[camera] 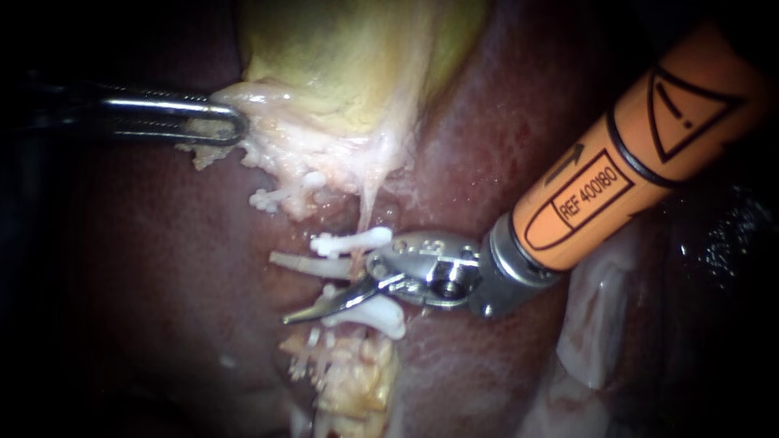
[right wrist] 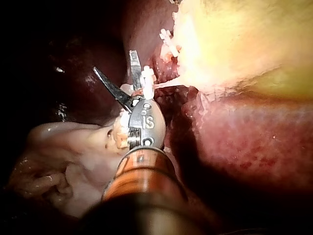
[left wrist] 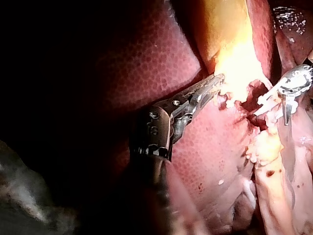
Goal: Go to the cutting position right tube
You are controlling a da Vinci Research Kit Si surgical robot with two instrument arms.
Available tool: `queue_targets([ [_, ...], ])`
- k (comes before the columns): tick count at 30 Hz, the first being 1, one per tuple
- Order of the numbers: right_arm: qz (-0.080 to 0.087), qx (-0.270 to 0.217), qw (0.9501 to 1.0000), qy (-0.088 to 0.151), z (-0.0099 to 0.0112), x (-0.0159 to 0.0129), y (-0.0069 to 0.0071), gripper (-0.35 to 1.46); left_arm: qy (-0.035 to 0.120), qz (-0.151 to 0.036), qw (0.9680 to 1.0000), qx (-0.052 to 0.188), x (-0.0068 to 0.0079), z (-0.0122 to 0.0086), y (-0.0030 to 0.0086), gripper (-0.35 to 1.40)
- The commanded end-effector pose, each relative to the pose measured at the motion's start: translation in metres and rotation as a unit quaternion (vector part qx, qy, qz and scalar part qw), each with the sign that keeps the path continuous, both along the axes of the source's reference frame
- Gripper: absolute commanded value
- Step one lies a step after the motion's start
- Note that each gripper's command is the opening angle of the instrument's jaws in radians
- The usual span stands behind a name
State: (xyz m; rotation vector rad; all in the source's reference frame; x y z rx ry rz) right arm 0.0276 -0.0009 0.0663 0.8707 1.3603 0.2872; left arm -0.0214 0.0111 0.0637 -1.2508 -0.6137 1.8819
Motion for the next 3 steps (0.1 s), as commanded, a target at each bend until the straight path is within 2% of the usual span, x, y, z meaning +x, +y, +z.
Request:
queue_targets([
  [1,0.0,0.0,1.0,0.0,0.0001,0.0,0.0,1.14,0.0,0.0,1.0,0.0,0.0,0.0,0.0,-0.35],
  [3,-0.001,0.003,1.0,-0.001,0.0001,0.0,0.0,1.14,0.0,0.0,1.0,0.0,0.0,0.0,0.0,-0.35],
])
